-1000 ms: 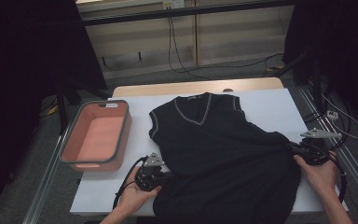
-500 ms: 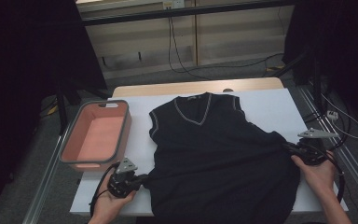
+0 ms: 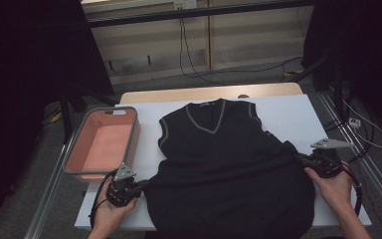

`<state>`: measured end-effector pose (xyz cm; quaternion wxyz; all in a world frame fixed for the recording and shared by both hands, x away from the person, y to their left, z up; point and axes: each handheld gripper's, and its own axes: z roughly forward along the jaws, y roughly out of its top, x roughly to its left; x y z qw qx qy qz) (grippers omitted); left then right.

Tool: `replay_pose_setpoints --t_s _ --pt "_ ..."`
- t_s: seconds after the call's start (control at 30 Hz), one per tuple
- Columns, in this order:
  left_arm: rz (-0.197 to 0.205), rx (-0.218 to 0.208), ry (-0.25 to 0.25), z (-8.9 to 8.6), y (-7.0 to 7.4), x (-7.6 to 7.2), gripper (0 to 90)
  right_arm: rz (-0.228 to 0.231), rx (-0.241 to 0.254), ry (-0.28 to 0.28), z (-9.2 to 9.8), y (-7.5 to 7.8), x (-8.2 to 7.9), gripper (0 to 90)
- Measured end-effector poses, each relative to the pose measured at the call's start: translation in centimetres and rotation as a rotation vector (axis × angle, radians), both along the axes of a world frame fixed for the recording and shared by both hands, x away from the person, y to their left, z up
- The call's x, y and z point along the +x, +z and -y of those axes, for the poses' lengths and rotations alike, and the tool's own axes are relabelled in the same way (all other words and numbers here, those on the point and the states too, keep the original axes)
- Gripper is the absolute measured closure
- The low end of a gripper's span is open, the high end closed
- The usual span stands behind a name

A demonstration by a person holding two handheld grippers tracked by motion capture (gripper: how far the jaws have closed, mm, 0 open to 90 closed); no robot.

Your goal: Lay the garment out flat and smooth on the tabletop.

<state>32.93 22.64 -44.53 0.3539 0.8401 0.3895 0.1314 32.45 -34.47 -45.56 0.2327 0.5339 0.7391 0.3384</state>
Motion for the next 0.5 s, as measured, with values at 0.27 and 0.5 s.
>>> replay_pose_setpoints --t_s 0.27,0.5 --pt "0.039 0.025 -0.043 1.6 0.1 0.4 86.4 -0.007 -0.014 -0.1 2.2 0.1 -0.6 85.8" --pt "0.027 -0.032 -0.084 2.0 0.4 0.7 75.7 0.0 0.084 0.0 1.3 0.4 -0.8 55.0"
